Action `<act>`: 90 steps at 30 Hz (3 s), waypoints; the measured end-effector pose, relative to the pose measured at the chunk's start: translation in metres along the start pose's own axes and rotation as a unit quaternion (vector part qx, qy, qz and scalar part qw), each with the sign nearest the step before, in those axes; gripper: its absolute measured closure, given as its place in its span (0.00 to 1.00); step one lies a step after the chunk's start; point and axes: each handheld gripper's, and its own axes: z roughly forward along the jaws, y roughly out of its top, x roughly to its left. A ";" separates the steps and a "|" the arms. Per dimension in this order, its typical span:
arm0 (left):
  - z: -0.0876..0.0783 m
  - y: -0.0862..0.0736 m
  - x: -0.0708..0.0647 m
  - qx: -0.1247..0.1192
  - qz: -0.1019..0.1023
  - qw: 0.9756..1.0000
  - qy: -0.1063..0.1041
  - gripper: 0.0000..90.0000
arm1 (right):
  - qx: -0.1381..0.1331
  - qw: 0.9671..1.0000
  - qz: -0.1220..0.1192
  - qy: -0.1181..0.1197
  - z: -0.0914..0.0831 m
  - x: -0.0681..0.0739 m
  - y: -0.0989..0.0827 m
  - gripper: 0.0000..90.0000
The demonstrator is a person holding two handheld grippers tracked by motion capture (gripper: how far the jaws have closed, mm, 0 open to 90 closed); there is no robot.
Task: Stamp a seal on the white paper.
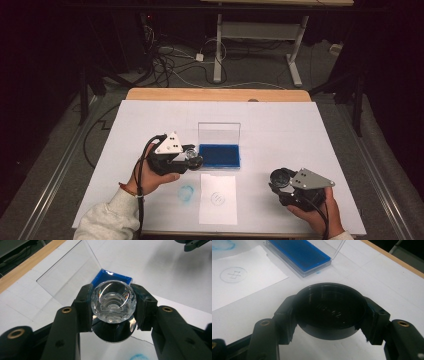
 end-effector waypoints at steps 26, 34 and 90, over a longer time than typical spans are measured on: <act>-0.014 0.010 -0.019 -0.033 0.018 0.999 -0.025 0.61 | 0.009 1.000 -0.004 0.001 0.002 0.002 -0.002 0.43; -0.007 0.014 -0.033 -0.031 0.031 0.998 -0.042 0.61 | 0.010 1.000 -0.007 0.003 0.002 0.003 -0.002 0.43; 0.067 -0.007 -0.075 0.076 0.090 0.987 -0.107 0.61 | 0.021 1.000 -0.013 0.006 0.005 0.004 -0.003 0.43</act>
